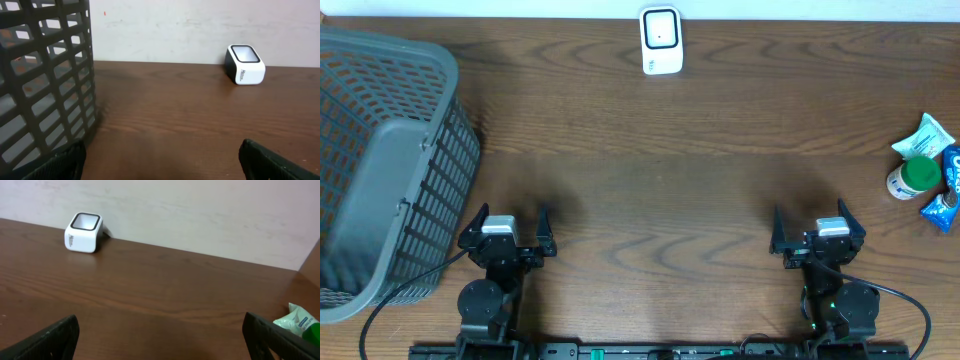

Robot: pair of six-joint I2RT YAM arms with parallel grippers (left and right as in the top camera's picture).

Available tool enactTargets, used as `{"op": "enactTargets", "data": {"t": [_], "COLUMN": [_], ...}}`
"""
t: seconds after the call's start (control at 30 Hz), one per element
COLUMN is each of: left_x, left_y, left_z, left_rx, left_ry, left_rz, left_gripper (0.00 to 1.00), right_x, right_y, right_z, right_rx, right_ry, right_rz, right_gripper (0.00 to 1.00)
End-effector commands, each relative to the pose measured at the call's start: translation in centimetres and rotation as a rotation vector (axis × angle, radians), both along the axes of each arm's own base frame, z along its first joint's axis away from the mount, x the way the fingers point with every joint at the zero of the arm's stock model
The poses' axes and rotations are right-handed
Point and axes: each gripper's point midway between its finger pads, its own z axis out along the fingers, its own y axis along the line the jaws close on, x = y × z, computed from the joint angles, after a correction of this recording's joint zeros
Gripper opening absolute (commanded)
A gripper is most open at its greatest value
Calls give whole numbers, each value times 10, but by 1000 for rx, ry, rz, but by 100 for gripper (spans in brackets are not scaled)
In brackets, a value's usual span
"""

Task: Scan the item barcode

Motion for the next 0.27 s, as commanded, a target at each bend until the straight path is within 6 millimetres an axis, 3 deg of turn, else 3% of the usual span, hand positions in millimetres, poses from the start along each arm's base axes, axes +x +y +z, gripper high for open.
{"op": "enactTargets", "data": {"t": [0.0, 0.23], "left_x": [0, 0], "left_y": [6, 6], "left_z": [-17, -17], "left_rx": [-1, -1], "left_ry": [41, 41], "left_rz": [35, 35], "left_gripper": [98, 98], "right_x": [0, 0], "right_y": [-2, -2], "right_z": [0, 0], "right_rx": [10, 10], "right_ry": [0, 0], "right_rz": [-12, -12], "right_gripper": [99, 99]}}
